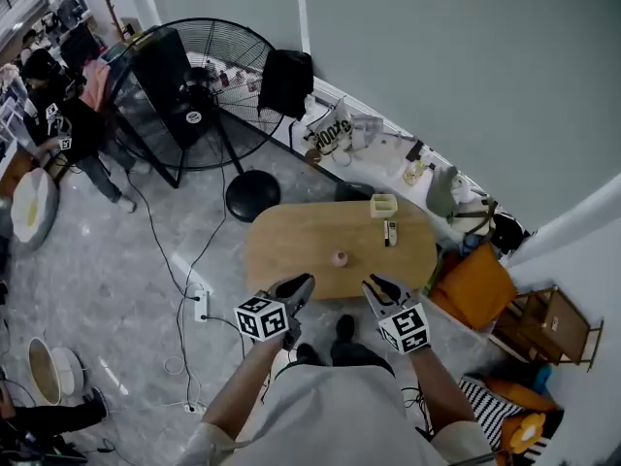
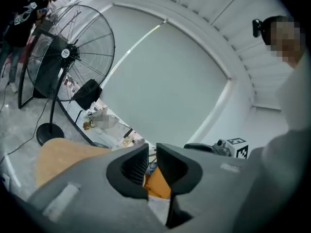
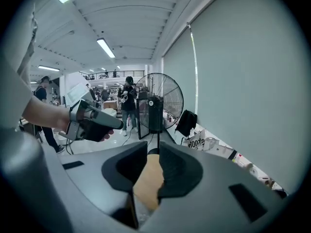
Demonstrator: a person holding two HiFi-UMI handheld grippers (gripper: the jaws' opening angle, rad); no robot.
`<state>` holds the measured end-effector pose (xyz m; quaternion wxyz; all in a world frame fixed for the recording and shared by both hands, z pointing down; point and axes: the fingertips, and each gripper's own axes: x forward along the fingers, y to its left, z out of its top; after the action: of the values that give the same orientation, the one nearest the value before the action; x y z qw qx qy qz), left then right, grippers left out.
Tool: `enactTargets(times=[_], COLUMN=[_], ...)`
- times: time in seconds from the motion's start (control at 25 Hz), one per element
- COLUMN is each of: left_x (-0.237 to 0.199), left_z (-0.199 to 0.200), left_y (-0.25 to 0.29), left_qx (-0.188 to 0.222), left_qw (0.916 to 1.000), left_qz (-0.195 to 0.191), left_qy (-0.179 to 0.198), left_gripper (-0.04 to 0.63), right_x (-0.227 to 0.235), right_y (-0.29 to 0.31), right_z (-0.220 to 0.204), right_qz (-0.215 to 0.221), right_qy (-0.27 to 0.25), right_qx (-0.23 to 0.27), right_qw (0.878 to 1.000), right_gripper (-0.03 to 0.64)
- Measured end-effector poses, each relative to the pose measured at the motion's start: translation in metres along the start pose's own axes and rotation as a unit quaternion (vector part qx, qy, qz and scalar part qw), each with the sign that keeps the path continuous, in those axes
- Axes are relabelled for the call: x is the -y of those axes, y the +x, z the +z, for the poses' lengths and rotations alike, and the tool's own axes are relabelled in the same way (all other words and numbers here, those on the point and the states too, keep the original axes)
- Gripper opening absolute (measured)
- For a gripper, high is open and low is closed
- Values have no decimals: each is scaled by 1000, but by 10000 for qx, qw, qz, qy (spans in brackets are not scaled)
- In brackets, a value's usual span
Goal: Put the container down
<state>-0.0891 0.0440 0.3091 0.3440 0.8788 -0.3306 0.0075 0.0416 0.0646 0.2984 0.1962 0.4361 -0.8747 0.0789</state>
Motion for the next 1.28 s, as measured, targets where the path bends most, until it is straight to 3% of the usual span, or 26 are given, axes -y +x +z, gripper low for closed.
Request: enactTargets(times=[0.28,0.68,1.08,1.28], left_x=[31,60,102,109], left_z=[-7,1,25,21], left_y=[-31,-36,-37,-34], left_qx=[-209,-370,194,273], left_qw=[9963,9877,9858,9868], left_qz=[-100,-137,13,155], left_qy=[832,1514,1670,1587], left_gripper=[37,20,20,20], right_x=[-35,-33,6,14], right_y=[-47,-81,-126,-136], right_z=[21,38,41,34], right_qz=[-252,-376,-413,-332], right_qy=[-85,-106,187,209], right_qx=[282,528,782,798], right_qw=[9992,9978,9959,9960], right_gripper=[39,5,3,3])
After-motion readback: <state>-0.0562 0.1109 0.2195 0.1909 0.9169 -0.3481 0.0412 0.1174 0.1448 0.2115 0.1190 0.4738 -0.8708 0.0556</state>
